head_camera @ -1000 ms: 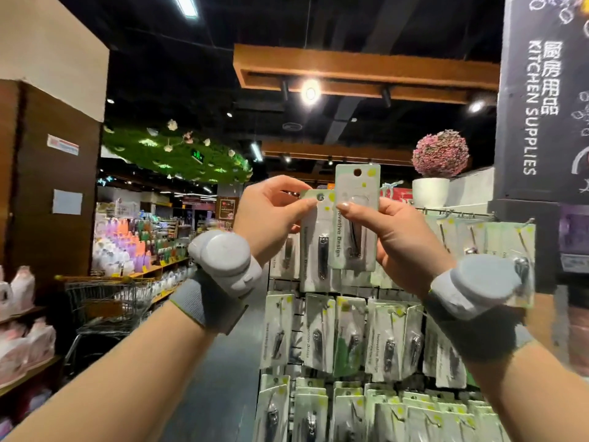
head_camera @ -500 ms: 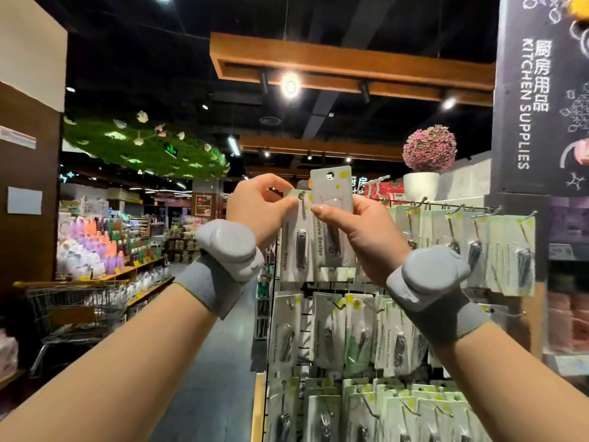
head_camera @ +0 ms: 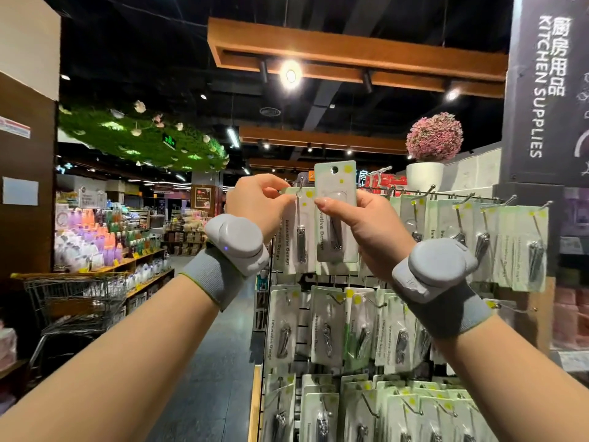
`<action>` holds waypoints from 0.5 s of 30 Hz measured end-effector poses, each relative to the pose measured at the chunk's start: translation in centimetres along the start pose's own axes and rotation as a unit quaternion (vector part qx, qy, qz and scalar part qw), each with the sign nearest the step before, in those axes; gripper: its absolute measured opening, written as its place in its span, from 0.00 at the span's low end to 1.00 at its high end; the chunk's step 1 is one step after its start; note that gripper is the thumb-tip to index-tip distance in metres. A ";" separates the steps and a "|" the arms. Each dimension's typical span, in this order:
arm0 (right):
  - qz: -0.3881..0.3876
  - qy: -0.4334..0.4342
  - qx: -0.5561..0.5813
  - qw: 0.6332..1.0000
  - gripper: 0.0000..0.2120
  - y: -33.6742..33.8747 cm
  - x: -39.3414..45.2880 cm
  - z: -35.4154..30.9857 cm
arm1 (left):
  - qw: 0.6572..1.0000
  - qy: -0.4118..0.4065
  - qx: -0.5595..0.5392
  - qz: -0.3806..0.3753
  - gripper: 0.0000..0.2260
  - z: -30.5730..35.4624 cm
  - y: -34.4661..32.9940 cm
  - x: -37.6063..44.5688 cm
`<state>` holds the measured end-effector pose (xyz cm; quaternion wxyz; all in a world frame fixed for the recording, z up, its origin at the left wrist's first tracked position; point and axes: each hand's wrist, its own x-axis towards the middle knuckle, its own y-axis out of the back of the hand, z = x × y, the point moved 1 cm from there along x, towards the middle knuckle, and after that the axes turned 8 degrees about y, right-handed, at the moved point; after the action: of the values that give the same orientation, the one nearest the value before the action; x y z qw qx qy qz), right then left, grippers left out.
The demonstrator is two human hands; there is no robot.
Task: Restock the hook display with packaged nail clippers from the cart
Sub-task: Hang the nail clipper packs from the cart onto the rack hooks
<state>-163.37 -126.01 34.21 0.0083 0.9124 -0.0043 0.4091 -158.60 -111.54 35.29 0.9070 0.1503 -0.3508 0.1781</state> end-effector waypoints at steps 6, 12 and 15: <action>0.009 -0.029 0.051 0.998 0.06 0.7 -0.9 -0.7 | 0.990 -0.112 0.066 0.062 0.09 0.5 0.9 -1.3; -0.050 -0.103 0.126 0.985 0.15 1.1 -2.4 -1.7 | 0.980 -0.187 -0.016 0.067 0.04 3.0 0.7 -3.7; -0.042 -0.111 0.189 0.975 0.13 1.6 -2.8 -1.8 | 0.986 -0.159 -0.043 -0.001 0.07 3.9 -0.2 -4.1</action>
<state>-166.58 -127.60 33.38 -0.1481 0.9365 0.1105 0.2981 -163.60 -114.17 35.20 0.8455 0.1383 -0.4975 0.1358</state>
